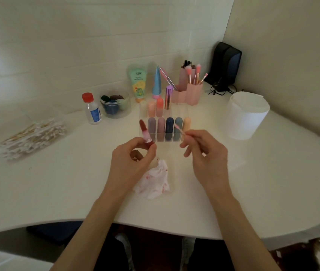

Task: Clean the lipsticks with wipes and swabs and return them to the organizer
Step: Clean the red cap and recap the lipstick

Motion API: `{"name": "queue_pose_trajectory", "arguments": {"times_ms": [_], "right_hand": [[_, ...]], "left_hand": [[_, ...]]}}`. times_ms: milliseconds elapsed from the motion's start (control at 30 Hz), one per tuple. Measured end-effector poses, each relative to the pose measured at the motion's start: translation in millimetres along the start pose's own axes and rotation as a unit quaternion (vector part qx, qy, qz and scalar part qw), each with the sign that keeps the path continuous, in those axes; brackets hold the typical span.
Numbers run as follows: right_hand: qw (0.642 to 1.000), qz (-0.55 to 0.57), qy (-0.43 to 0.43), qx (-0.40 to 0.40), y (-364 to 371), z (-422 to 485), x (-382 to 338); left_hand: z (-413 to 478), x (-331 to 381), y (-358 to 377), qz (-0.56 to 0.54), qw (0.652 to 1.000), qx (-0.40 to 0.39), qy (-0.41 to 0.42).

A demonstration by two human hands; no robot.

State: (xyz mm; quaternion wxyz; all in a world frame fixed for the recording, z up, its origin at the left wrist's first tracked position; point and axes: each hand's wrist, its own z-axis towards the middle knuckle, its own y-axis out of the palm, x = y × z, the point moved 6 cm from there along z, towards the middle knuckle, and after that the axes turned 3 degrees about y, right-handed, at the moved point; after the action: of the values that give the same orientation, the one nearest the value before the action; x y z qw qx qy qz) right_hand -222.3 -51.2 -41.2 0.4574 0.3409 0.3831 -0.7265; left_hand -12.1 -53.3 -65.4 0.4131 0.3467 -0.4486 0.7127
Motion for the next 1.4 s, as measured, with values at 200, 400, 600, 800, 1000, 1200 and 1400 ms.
{"name": "queue_pose_trajectory", "arguments": {"times_ms": [200,400,600,800,1000,1200,1400], "right_hand": [[0.995,-0.010,-0.071,-0.073,19,-8,-12],[0.993,-0.020,-0.086,-0.079,21,-10,-14],[0.991,-0.048,-0.092,-0.087,27,-11,-10],[0.991,-0.043,-0.079,-0.099,31,-13,-7],[0.990,0.010,-0.043,-0.133,35,-10,2],[0.986,0.054,-0.028,-0.154,34,-9,3],[0.984,0.079,-0.009,-0.162,37,-10,4]], "left_hand": [[-1,0,0,-0.091,0.994,-0.044,-0.028],[-3,3,4,-0.117,0.989,-0.087,-0.017],[-5,3,8,-0.107,0.987,-0.119,-0.003],[-7,9,10,-0.120,0.982,-0.142,0.013],[-6,8,11,-0.102,0.981,-0.160,0.037],[-5,6,13,-0.083,0.980,-0.173,0.053],[-8,6,16,-0.120,0.970,-0.205,0.050]]}}
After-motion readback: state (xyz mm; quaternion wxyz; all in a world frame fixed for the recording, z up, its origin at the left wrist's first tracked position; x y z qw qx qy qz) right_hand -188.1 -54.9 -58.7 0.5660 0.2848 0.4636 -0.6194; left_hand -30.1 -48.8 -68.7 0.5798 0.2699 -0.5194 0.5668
